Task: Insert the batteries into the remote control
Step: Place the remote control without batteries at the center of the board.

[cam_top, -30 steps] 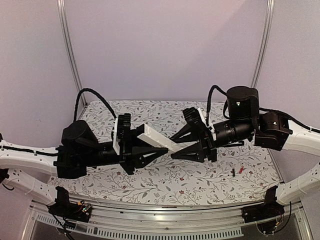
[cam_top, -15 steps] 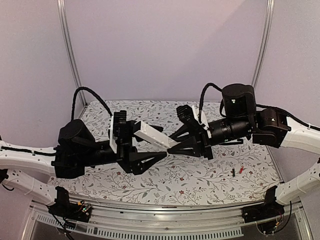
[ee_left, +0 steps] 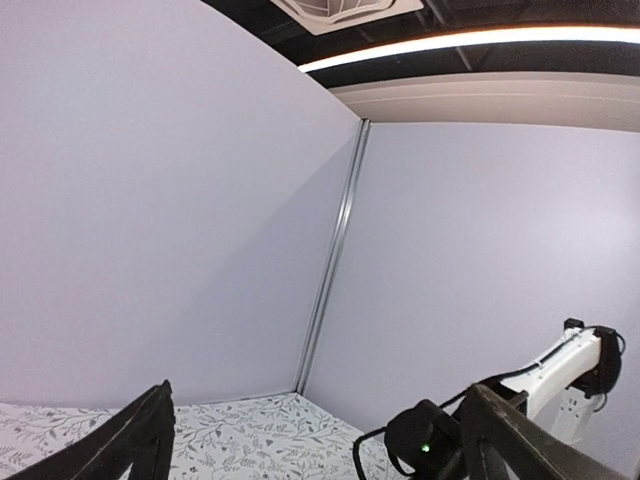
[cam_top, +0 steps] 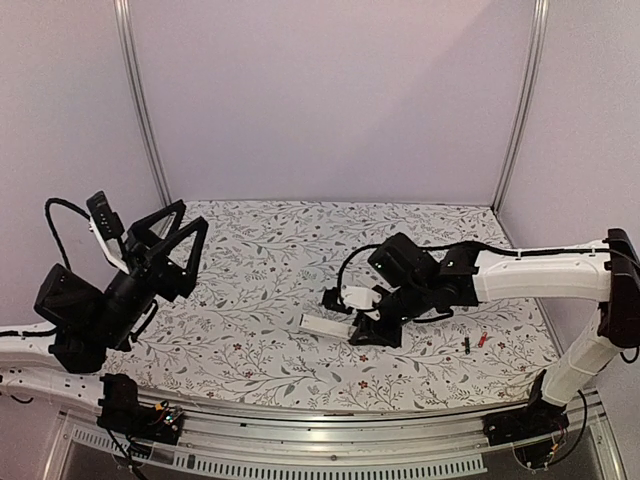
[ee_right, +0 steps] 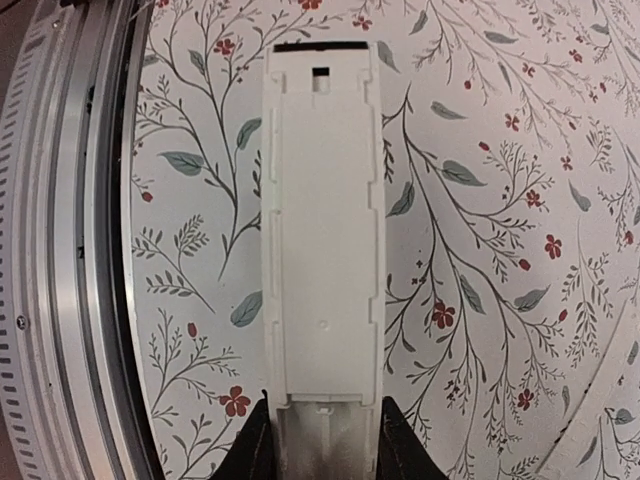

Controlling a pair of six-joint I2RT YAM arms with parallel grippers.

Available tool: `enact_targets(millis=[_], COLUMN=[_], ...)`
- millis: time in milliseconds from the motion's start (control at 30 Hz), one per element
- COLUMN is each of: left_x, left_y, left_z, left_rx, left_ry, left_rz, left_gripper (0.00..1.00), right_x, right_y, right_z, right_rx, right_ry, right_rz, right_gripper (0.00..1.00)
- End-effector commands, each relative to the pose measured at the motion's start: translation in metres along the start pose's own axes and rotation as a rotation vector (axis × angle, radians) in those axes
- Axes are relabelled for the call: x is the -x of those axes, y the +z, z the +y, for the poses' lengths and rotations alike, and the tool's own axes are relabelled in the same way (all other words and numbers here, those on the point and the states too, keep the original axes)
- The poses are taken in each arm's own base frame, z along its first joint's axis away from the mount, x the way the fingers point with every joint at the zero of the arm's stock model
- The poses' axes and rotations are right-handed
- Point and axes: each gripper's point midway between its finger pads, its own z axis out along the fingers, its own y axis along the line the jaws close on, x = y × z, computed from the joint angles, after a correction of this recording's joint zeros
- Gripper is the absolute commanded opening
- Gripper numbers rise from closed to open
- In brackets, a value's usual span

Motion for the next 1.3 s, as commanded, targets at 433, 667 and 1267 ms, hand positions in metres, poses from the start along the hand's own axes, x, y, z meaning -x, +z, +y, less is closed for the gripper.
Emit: enact_targets(millis=[433,667,1267], left_x=[-0.041,-0.040,-0.050], left_y=[-0.007,-0.006,-0.001], left_z=[0.054,0.058,0.057], left_rx=[0.239,0.242,0.213], left_ry=[0.166,0.161,0.153], left_rz=[0.087,0.080,0.107], left_gripper=[0.99,1.00,1.00], right_x=[-0.078,-0.078,-0.004], right_y=[0.076,0.078,0.034], right_z=[-0.012,-0.003,-0.026], right_rx=[0.004,0.055,-0.058], right_ry=[-0.043,-0.145,-0.069], right_rz=[0.267,0.238,0.053], right_gripper=[0.00,0.09,0.98])
